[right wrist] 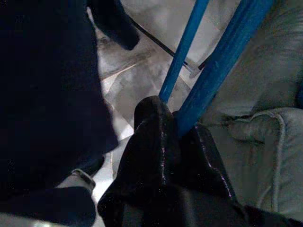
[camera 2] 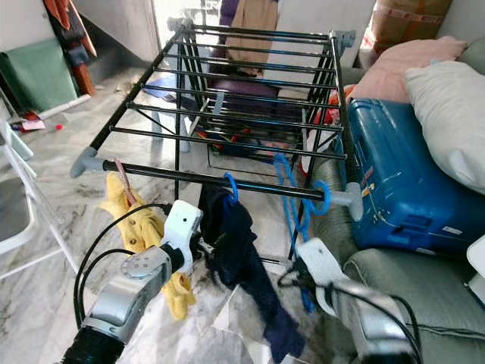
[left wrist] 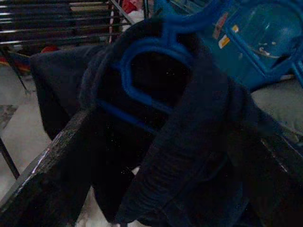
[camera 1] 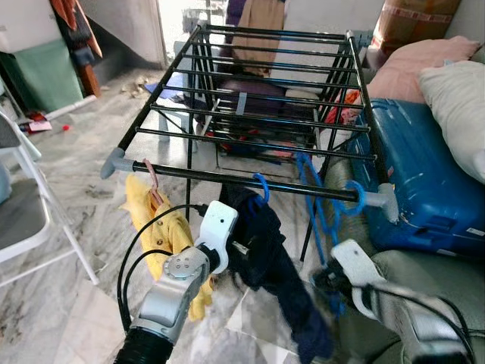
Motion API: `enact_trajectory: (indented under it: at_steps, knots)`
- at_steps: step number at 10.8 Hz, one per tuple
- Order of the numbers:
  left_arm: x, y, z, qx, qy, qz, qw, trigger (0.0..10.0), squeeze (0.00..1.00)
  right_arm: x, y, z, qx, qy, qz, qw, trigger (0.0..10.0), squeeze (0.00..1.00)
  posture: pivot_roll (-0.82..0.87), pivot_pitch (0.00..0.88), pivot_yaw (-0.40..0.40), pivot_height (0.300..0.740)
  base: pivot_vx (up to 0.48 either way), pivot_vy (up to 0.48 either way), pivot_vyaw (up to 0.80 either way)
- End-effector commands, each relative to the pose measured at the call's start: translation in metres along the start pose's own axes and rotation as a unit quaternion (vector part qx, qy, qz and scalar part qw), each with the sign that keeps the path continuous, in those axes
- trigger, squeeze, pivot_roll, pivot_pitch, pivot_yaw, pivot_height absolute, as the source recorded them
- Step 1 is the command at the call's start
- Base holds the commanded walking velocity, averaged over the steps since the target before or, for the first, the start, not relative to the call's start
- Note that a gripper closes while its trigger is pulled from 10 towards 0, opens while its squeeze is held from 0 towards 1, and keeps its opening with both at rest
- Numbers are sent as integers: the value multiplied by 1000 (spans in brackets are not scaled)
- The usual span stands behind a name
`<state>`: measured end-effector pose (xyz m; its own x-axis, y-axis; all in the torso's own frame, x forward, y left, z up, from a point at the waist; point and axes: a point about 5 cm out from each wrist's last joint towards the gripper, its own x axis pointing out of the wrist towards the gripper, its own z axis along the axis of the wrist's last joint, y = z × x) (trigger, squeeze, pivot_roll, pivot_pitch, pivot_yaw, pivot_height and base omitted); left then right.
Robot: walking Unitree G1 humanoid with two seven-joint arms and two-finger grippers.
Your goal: Hang hanger
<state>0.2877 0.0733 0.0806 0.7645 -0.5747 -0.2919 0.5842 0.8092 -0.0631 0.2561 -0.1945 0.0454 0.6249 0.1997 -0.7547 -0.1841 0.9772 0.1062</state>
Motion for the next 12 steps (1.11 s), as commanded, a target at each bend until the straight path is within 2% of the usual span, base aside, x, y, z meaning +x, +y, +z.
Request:
enact_trajectory:
  at_steps: [1,3,4,7,9,10,11,12]
  knots:
    - [2,0,5,9,0,-3,1000,10000,0,2,2,7,-1,-7,9,1000,10000,0,-11,0,-60,740,0,0,0]
    - [2,1,4,8,2,-4,1000,10000,0,11,5,10,7,5,15,1000,10000,0,-2,0,-59,740,0,0,0]
    - [2,1,4,10,8,-6,1000,10000,0,15,5,8,34,15,23,999,10000,0,1,0,-56,740,0,0,0]
    - [3,1,3,14,14,-12,1000,10000,0,18,-1,-6,86,30,10,996,10000,0,0,0,-48,740,0,0,0]
    - [4,0,3,16,16,-18,1000,10000,0,17,-12,-9,98,29,-13,995,10000,0,-6,0,-43,740,0,0,0]
    - [5,-1,3,17,17,-20,999,10000,0,16,-14,-9,102,28,-15,994,10000,184,-6,0,-43,740,0,0,0]
    - [5,-2,3,17,18,-22,999,10000,0,16,-14,-10,103,25,-14,994,10000,1000,-5,0,-47,740,0,0,0]
    - [6,-3,3,17,18,-21,999,10000,0,13,-16,-11,107,18,-21,994,10000,1000,-2,0,-50,740,0,0,0]
